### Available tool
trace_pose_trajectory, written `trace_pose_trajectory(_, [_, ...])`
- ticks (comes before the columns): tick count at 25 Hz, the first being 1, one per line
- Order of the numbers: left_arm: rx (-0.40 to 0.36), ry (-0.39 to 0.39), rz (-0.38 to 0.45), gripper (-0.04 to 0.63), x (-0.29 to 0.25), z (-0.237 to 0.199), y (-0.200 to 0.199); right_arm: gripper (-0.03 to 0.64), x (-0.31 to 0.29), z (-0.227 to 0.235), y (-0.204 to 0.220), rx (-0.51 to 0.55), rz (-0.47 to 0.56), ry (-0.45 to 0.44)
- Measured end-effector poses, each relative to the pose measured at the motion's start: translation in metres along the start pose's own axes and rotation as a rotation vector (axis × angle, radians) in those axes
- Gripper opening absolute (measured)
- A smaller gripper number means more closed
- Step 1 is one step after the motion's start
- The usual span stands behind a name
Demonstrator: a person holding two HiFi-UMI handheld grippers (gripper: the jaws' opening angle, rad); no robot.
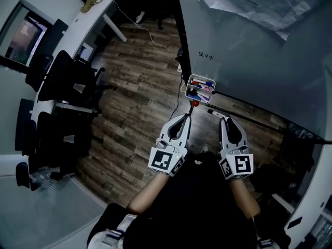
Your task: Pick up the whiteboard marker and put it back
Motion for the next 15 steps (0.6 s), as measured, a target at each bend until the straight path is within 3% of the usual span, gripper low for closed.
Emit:
trace_pose_trajectory(5, [0.001,-0.009,0.007,0.008,-0.005,-0.012,-0.003,0.078,-0.012,-0.005,-0.002,-0.001,0.02,-0.028])
trace_pose_trajectory(15, [0.014,0.054,0.004,0.008,-0.021,-0.058,-0.01,0.078,-0.043,-0.02,-0.001,0.007,0.013,0.048])
Point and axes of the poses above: the fingertips, and each gripper's own axes: x backward along the fingers, z to its right, y out of its underside, the point moved 5 cm from there along x, backward along the fingers, and after that the axes turned 5 degrees about y, right-handed, at the moved point
